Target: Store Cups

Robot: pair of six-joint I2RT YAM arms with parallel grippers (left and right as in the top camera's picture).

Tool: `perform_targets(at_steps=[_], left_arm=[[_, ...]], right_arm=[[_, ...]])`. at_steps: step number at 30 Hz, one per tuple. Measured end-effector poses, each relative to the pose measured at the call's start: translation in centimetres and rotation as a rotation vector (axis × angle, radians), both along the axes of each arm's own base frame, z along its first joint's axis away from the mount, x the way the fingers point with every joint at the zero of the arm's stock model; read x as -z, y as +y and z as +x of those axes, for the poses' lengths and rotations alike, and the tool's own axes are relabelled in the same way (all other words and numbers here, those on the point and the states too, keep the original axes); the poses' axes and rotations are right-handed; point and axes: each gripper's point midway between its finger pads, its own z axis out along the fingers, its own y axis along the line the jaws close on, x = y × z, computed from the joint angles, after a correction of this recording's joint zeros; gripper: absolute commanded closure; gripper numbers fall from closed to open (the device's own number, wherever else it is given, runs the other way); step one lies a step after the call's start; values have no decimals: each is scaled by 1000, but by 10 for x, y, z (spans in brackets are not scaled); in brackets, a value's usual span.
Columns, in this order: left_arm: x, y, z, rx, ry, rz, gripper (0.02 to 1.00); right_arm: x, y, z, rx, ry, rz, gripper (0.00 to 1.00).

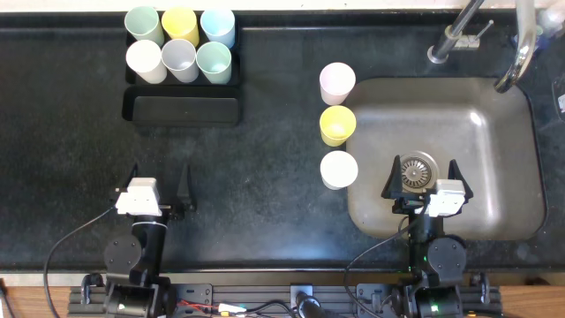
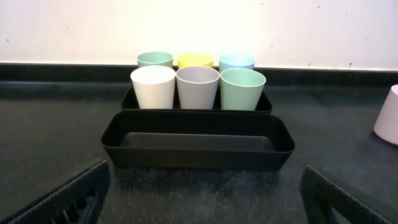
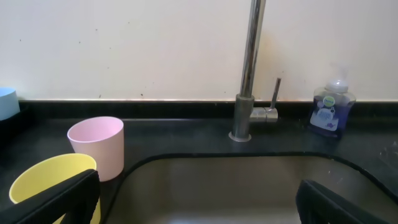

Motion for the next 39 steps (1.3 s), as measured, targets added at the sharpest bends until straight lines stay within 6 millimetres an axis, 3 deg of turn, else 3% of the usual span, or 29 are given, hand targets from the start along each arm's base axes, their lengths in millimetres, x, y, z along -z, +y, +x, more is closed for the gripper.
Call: perform_targets(at_steps=[23, 29, 32, 34, 37, 39], left_arm=[[0, 0, 0, 1, 0, -2, 23], [-4, -10, 1, 40, 72, -127, 20], [-31, -21, 12, 79, 196, -218, 20], [-62, -31, 29, 108, 297, -265, 20], [-112, -50, 70, 152, 479, -318, 20], [-147, -72, 110, 192, 581, -332, 20]], right_arm=[[0, 0, 0, 0, 0, 0, 5], [0, 0, 0, 0, -1, 0, 5], [0, 0, 0, 0, -1, 0, 5], [-1, 0, 0, 0, -3, 0, 3], [-1, 0, 0, 0, -6, 1, 3], [-1, 0, 0, -1, -5, 1, 5]])
